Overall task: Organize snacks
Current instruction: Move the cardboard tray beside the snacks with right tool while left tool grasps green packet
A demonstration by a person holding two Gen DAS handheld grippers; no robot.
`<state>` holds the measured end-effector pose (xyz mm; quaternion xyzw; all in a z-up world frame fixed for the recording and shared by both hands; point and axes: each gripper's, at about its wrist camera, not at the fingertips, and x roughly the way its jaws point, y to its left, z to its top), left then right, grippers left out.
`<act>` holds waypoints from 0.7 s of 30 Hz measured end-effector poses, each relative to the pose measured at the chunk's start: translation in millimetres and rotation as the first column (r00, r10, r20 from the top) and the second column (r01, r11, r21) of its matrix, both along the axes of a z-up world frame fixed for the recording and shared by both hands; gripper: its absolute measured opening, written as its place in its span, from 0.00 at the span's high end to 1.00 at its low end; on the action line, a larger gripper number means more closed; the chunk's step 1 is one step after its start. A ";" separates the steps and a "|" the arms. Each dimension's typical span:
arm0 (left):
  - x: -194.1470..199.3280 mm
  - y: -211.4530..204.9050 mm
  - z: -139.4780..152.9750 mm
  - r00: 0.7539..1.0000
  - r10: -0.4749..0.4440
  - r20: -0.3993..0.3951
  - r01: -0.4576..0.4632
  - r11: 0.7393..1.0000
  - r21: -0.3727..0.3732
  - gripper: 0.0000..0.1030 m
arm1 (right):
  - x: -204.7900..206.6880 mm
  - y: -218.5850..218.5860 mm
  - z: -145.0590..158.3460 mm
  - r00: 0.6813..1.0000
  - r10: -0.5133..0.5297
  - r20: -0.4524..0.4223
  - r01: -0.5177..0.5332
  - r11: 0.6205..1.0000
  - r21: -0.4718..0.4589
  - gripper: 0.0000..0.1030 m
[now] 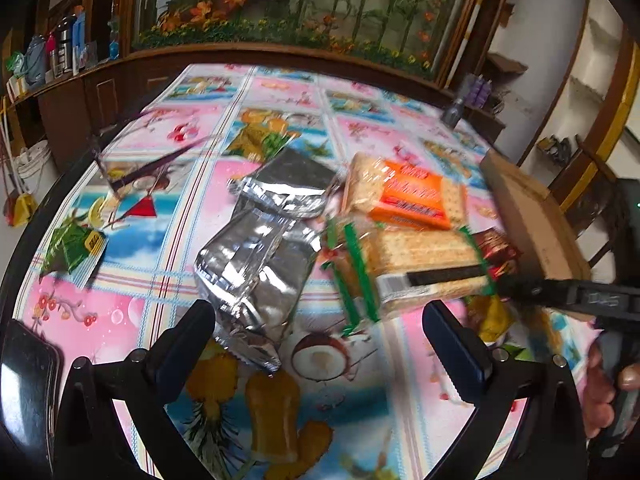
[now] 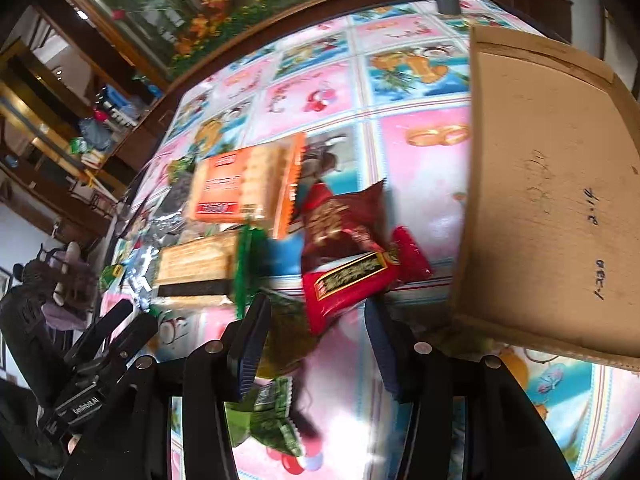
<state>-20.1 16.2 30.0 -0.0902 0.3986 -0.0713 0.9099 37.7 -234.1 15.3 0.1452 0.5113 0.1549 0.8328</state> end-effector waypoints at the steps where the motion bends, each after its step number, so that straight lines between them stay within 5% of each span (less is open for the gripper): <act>1: -2.6 -0.9 3.9 1.000 -0.007 0.023 0.007 1.000 -0.006 0.00 | 1.3 -0.3 -1.4 1.000 -0.011 -0.005 0.011 1.000 -0.007 0.48; 8: -25.9 -21.4 29.2 0.976 -0.116 0.184 0.117 0.993 0.006 0.00 | 12.1 -1.7 -1.4 0.995 -0.097 0.033 0.100 0.991 -0.089 0.45; 9: -28.4 -25.9 30.2 0.971 -0.140 0.194 0.140 0.990 0.012 0.00 | 12.2 3.4 -1.1 0.996 -0.075 0.052 0.081 0.989 -0.126 0.48; 10: -31.3 -32.7 30.7 0.963 -0.182 0.199 0.182 0.983 0.018 0.00 | 11.5 7.5 -1.3 0.996 -0.056 0.069 0.067 0.985 -0.161 0.62; 15: -39.3 -66.9 25.1 0.903 -0.403 0.146 0.404 0.914 0.024 0.00 | 2.1 10.3 -3.1 0.996 0.052 0.068 -0.040 0.985 -0.167 0.89; 21: -40.7 -114.4 10.7 0.858 -0.512 0.039 0.504 0.854 0.127 0.00 | -21.0 -9.6 4.6 0.992 0.068 0.103 -0.060 0.995 -0.075 0.94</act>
